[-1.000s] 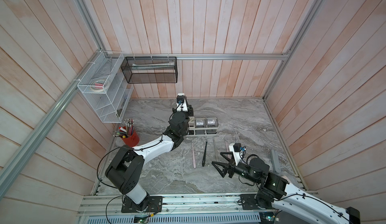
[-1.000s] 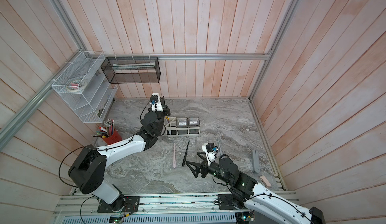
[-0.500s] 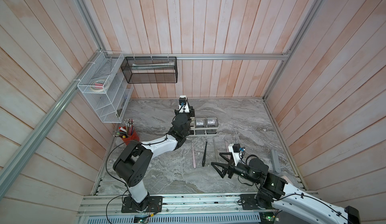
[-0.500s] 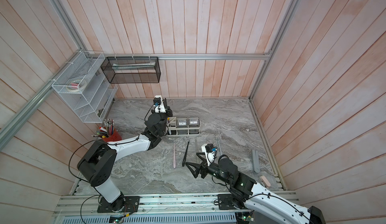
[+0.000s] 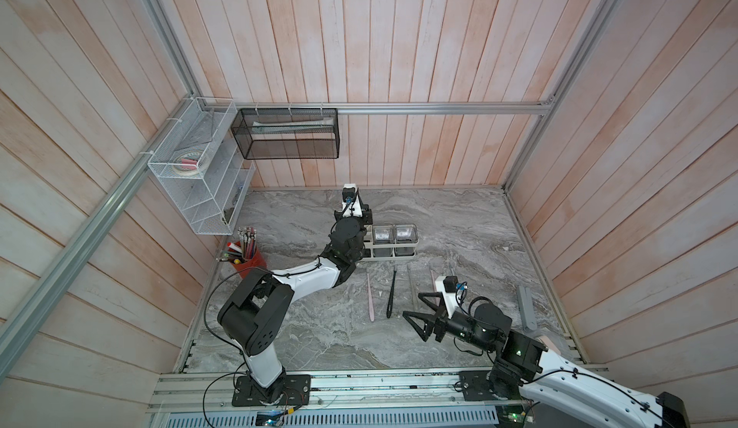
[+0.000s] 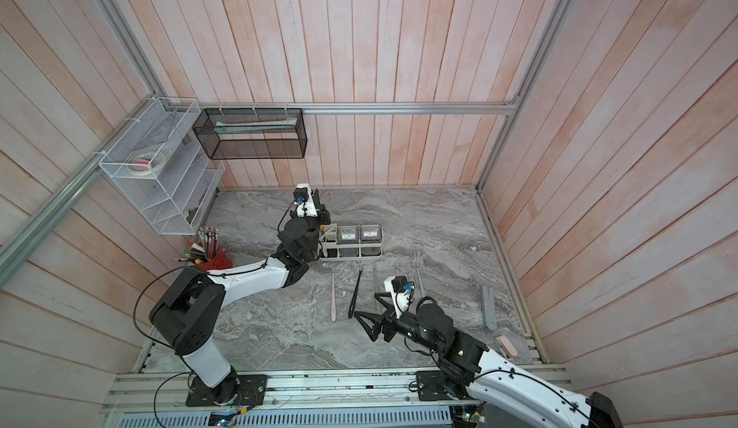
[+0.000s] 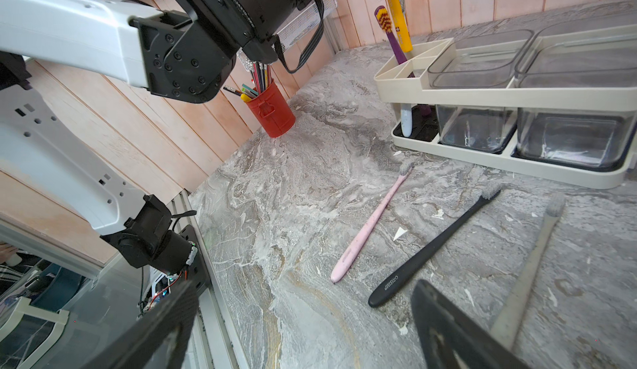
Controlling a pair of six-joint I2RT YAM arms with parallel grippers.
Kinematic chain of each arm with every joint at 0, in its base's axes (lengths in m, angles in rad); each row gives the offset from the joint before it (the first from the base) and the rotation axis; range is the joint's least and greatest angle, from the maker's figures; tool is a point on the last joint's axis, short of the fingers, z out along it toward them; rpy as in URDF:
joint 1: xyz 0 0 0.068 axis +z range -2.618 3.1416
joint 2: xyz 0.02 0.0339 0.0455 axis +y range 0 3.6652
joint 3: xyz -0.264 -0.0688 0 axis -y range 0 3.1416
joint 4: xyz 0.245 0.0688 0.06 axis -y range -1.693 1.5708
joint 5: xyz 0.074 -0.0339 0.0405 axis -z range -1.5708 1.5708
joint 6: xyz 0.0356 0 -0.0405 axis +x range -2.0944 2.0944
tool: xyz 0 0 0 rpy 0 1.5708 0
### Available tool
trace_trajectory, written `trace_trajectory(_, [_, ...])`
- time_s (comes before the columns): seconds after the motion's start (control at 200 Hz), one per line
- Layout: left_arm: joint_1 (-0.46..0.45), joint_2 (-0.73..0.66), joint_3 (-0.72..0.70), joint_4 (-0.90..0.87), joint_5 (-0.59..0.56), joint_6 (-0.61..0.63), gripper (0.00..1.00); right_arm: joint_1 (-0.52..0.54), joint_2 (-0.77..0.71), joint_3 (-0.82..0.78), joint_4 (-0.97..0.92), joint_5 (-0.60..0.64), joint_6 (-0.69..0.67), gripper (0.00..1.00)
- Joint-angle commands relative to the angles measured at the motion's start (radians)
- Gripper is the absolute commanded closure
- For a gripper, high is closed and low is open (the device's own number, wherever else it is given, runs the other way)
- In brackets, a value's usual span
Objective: Place the toothbrush into the toothbrush holder
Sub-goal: Place the toothbrush in the toothbrush holder.
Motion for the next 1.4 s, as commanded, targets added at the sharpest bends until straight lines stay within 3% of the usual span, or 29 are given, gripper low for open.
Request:
trace_trajectory(0.0, [-0.007, 0.019, -0.014, 0.010, 0.002, -0.016, 1.00, -0.004, -0.012, -0.018, 0.019, -0.011, 0.012, 0.02])
trace_trajectory(0.675, [-0.022, 0.049, -0.001, -0.009, 0.017, 0.008, 1.00, -0.004, -0.017, -0.033, 0.033, -0.022, 0.017, 0.02])
trace_trajectory(1.395, [-0.033, 0.075, -0.021, 0.021, -0.032, 0.020, 0.79, -0.004, -0.019, -0.060, 0.056, -0.034, 0.032, 0.02])
